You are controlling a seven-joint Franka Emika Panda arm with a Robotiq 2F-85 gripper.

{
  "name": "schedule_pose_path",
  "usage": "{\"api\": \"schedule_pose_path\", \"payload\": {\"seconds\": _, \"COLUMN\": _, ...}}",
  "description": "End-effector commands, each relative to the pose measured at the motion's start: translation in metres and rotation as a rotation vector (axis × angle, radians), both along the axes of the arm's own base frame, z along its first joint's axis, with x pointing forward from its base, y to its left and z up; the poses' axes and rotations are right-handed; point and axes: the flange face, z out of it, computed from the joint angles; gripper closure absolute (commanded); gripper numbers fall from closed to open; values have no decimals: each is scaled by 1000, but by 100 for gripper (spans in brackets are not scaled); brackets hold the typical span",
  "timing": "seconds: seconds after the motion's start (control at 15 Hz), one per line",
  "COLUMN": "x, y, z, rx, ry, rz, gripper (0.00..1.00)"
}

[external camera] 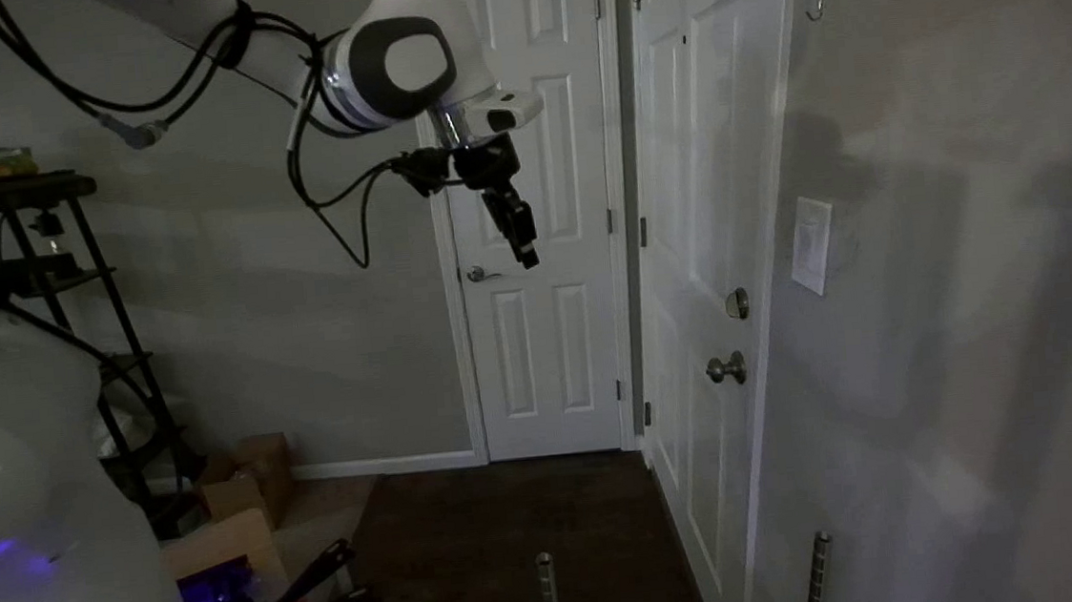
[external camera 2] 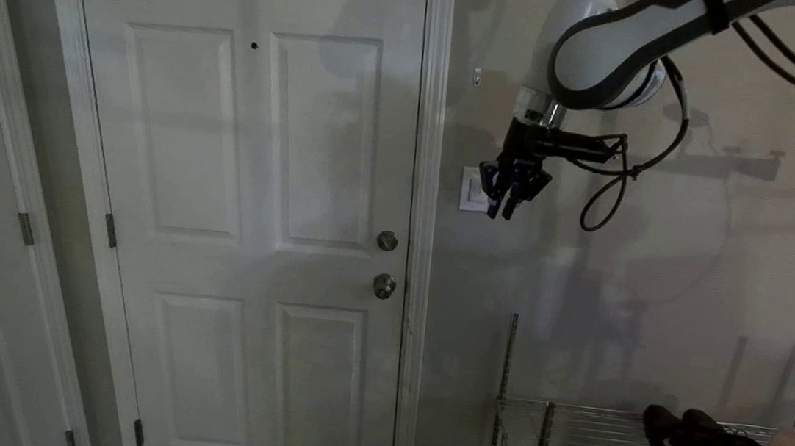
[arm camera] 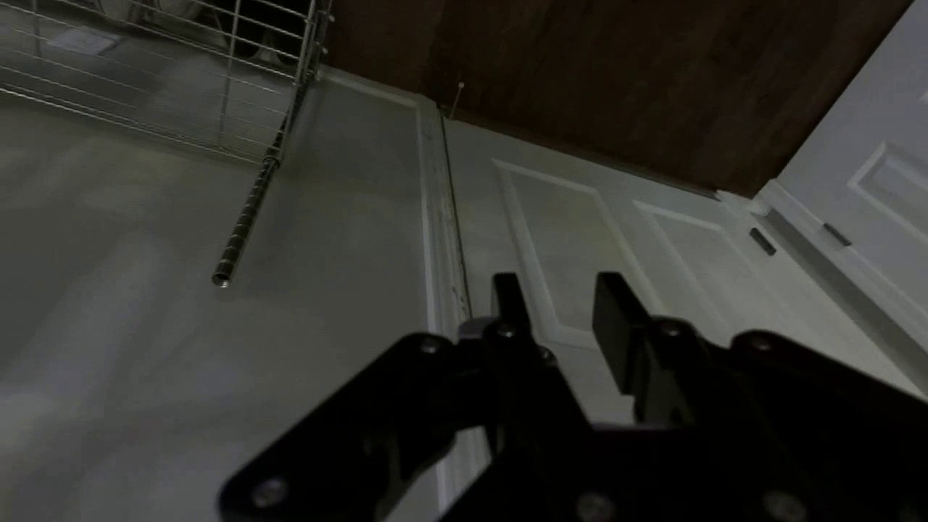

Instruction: Turn on the light switch.

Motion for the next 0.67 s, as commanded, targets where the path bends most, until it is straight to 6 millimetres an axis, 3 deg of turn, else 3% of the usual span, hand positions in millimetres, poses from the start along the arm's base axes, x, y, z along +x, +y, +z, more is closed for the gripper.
{"api": "schedule_pose_path", "payload": {"seconds": 0.0, "x": 30, "y": 0, "z": 1, "rx": -32, "ry": -13, "rz": -80, "gripper": 95}}
{"api": "schedule_pose_path", "payload": {"seconds": 0.2, "x": 48, "y": -6, "z": 3, "rx": -60, "ry": -19, "rz": -100, "gripper": 100}}
{"api": "schedule_pose_path", "payload": {"seconds": 0.6, "x": 78, "y": -40, "z": 8, "rx": -95, "ry": -17, "rz": -134, "gripper": 95}}
